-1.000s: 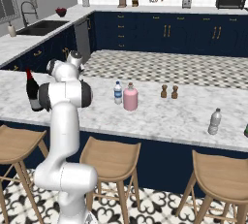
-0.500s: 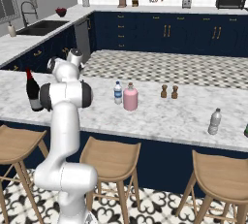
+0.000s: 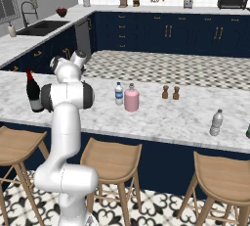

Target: Move the plastic bottles in the middle to the plastics group, and the glass bottles in the middle to the glass group.

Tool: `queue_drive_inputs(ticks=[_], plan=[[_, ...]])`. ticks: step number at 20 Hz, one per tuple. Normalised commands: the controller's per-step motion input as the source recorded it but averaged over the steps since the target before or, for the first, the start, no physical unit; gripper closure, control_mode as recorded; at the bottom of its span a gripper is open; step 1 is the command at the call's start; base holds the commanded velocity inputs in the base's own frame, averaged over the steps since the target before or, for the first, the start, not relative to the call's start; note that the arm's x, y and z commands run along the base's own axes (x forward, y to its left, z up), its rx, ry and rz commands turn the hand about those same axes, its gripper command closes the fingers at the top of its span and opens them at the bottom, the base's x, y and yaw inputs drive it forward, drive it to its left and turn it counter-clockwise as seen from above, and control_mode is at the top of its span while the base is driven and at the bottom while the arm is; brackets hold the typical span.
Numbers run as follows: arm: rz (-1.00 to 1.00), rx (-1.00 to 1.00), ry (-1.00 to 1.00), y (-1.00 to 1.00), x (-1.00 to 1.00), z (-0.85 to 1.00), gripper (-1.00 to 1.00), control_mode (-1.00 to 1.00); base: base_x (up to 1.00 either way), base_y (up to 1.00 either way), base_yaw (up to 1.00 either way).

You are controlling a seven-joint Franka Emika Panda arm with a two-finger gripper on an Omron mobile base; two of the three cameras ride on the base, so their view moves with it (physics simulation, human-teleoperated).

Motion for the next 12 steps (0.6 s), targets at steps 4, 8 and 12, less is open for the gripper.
queue_drive_inputs(ticks=[4, 8, 12], plan=[[0.1, 0.04, 0.0, 0.01, -0.01, -0.07, 1.0, -1.0, 0.0, 0.0, 0.0], [0.08, 0.0, 0.0, 0.13, 0.0, -0.15, 1.0, -1.0, 0.0, 0.0, 0.0], [0.08, 0.0, 0.0, 0.03, 0.0, -0.44, 1.0, -1.0, 0.0, 0.0, 0.0]])
